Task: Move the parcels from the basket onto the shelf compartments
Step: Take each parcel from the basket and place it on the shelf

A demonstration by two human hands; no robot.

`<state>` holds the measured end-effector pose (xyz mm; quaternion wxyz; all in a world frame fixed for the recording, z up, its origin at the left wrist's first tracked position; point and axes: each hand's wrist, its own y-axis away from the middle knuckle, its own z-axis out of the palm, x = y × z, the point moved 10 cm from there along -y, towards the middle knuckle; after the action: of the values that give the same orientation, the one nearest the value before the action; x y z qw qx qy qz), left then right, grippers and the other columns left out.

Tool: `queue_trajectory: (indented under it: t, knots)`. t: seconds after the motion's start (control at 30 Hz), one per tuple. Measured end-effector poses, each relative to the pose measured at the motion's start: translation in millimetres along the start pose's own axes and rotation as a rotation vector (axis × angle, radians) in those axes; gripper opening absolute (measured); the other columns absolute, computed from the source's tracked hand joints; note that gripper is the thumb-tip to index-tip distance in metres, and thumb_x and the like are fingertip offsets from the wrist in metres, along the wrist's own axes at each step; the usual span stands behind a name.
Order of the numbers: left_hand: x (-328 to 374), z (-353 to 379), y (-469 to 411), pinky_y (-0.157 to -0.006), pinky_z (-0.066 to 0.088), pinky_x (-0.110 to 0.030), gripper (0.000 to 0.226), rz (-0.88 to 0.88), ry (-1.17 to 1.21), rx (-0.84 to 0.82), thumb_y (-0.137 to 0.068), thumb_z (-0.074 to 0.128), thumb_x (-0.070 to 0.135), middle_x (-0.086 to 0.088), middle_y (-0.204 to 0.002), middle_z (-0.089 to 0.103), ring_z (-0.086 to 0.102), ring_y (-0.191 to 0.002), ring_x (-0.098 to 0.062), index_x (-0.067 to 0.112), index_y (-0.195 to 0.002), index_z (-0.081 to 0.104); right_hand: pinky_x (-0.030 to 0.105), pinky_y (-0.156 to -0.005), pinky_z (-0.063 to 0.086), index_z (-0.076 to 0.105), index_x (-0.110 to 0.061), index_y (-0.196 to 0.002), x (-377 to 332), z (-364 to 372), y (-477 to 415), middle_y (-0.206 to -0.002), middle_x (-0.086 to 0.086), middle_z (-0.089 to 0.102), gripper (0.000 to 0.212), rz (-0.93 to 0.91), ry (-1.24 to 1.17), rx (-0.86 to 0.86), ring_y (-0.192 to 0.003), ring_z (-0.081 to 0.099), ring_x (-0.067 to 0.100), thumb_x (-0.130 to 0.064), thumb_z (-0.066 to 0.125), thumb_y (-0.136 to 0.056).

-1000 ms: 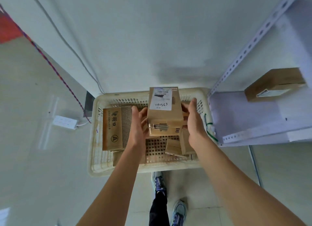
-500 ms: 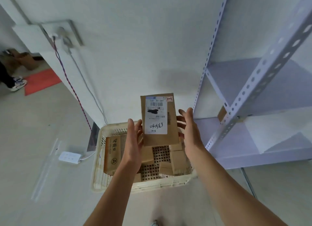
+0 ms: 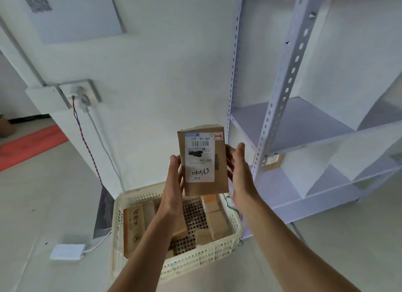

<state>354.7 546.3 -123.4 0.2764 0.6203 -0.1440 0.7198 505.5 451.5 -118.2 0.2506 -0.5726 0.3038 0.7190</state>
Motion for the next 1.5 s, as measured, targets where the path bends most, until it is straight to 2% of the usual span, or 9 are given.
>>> queue_trajectory:
  t: [0.13, 0.27, 0.4, 0.57, 0.73, 0.93, 1.13, 1.3, 1.5]
  knots:
    - [17, 19, 19, -0.121, 0.039, -0.050, 0.051, 0.035, -0.040, -0.100, -0.104, 0.021, 0.075, 0.027, -0.137, 0.068, 0.062, -0.130, 0.000, 0.060, -0.131, 0.063, 0.004, -0.067, 0.051, 0.063, -0.046, -0.111, -22, -13, 28, -0.090, -0.036, 0.074, 0.051, -0.064, 0.002, 0.049, -0.091, 0.068, -0.018, -0.056, 0.013, -0.109]
    - [27, 42, 37, -0.125, 0.034, -0.045, 0.047, 0.076, -0.041, -0.216, -0.104, 0.020, 0.071, 0.036, -0.137, 0.064, 0.057, -0.131, 0.009, 0.062, -0.135, 0.054, 0.007, -0.070, 0.053, 0.059, -0.041, -0.136, -32, -35, 53, -0.115, -0.027, 0.071, 0.057, -0.096, 0.005, 0.109, -0.106, 0.066, -0.009, -0.059, 0.013, -0.108]
    - [30, 68, 53, -0.129, 0.029, -0.048, 0.057, 0.087, -0.053, -0.326, -0.102, 0.023, 0.078, 0.034, -0.147, 0.057, 0.050, -0.141, 0.004, 0.057, -0.148, 0.047, 0.007, -0.067, 0.053, 0.062, -0.051, -0.121, -40, -63, 75, -0.096, -0.035, 0.075, 0.052, -0.111, 0.013, 0.191, -0.093, 0.070, -0.014, -0.060, 0.012, -0.109]
    - [33, 111, 70, -0.131, 0.025, -0.047, 0.074, 0.115, -0.081, -0.455, -0.095, 0.022, 0.078, 0.033, -0.155, 0.051, 0.044, -0.147, 0.004, 0.048, -0.160, 0.037, 0.014, -0.077, 0.048, 0.059, -0.058, -0.116, -53, -101, 95, -0.103, -0.034, 0.071, 0.049, -0.115, 0.006, 0.282, -0.096, 0.068, -0.009, -0.063, 0.011, -0.107]
    - [30, 164, 81, -0.131, 0.024, -0.048, 0.077, 0.116, -0.091, -0.539, -0.093, 0.022, 0.079, 0.029, -0.158, 0.049, 0.042, -0.150, 0.000, 0.048, -0.162, 0.035, 0.013, -0.068, 0.053, 0.059, -0.058, -0.110, -68, -153, 112, -0.092, -0.036, 0.072, 0.047, -0.148, -0.009, 0.364, -0.085, 0.071, -0.013, -0.059, 0.012, -0.108]
    - [20, 246, 89, -0.126, 0.030, -0.042, 0.069, 0.135, -0.133, -0.599, -0.095, 0.022, 0.077, 0.033, -0.150, 0.055, 0.048, -0.142, 0.007, 0.053, -0.157, 0.040, 0.033, -0.099, 0.053, 0.061, -0.053, -0.129, -81, -231, 117, -0.123, -0.019, 0.074, 0.061, -0.163, -0.027, 0.425, -0.118, 0.068, 0.007, -0.076, 0.019, -0.091]
    - [1, 359, 99, -0.126, 0.033, -0.049, 0.069, 0.140, -0.137, -0.636, -0.094, 0.024, 0.078, 0.030, -0.150, 0.057, 0.053, -0.140, 0.002, 0.053, -0.156, 0.041, 0.018, -0.082, 0.048, 0.065, -0.055, -0.108, -104, -341, 121, -0.093, -0.032, 0.076, 0.049, -0.180, -0.070, 0.482, -0.091, 0.071, -0.010, -0.058, 0.015, -0.109]
    - [-14, 457, 113, -0.128, 0.029, -0.058, 0.069, 0.115, -0.118, -0.662, -0.093, 0.027, 0.081, 0.029, -0.152, 0.056, 0.048, -0.148, -0.008, 0.054, -0.154, 0.043, 0.023, -0.088, 0.048, 0.069, -0.050, -0.110, -124, -440, 120, -0.099, -0.027, 0.078, 0.054, -0.187, -0.084, 0.489, -0.093, 0.072, -0.011, -0.057, 0.015, -0.111]
    - [-29, 552, 125, -0.128, 0.031, -0.051, 0.065, 0.107, -0.128, -0.684, -0.094, 0.025, 0.076, 0.042, -0.136, 0.060, 0.053, -0.136, 0.005, 0.055, -0.154, 0.041, 0.036, -0.101, 0.052, 0.073, -0.046, -0.113, -141, -532, 114, -0.113, -0.013, 0.079, 0.055, -0.176, -0.104, 0.526, -0.112, 0.071, 0.009, -0.061, 0.020, -0.109]
